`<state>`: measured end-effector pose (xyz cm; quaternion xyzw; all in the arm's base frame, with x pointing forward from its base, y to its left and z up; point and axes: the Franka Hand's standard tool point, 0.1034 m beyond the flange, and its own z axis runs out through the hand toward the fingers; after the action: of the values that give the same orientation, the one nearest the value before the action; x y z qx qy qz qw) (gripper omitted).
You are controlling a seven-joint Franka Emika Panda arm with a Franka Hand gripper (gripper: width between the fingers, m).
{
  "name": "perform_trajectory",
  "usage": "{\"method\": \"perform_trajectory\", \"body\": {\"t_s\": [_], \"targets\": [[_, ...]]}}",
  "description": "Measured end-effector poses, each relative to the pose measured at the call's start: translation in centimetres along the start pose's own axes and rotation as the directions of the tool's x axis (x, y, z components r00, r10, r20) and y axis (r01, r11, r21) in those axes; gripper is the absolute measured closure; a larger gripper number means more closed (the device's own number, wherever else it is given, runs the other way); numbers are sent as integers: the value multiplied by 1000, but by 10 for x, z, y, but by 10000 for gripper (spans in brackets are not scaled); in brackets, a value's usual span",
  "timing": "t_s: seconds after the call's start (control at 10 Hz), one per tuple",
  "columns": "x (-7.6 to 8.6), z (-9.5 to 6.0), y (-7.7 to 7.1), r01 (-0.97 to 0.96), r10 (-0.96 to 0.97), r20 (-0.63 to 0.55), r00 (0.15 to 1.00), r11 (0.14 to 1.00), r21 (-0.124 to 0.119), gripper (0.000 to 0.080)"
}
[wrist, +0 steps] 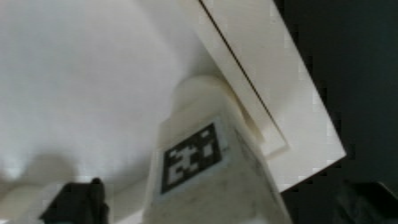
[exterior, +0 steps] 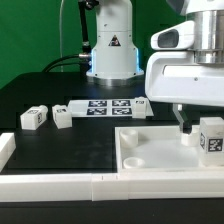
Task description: Assemble one leg
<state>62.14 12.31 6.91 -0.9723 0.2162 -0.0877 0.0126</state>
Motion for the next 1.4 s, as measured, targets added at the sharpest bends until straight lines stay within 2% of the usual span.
{"method": "perform_trajectory", "body": {"t_s": [0.3, 0.4, 0.5, 0.6, 0.7, 0.8, 0.9, 1.0, 1.2, 1.4], "targets": [[1, 0, 2, 384, -384, 8, 923, 923, -23, 150], [1, 1, 3, 479, -479, 9, 878, 877, -39, 150], [2, 1, 4, 504, -504, 10, 864, 863, -43, 150], [2, 1, 4, 497, -497, 10, 867, 867, -43, 246], [2, 1, 4, 496, -496, 10, 868, 867, -43, 383], [2, 1, 4, 470, -470, 9, 882, 881, -44, 383], [2, 1, 4, 471, -471, 9, 882, 881, -45, 506], [2, 1, 4, 465, -465, 9, 885, 884, -45, 506], [0, 1, 3, 152, -152, -4, 988, 988, -39, 506], [2, 2, 11, -87, 86, -20, 996, 995, -58, 506]]}}
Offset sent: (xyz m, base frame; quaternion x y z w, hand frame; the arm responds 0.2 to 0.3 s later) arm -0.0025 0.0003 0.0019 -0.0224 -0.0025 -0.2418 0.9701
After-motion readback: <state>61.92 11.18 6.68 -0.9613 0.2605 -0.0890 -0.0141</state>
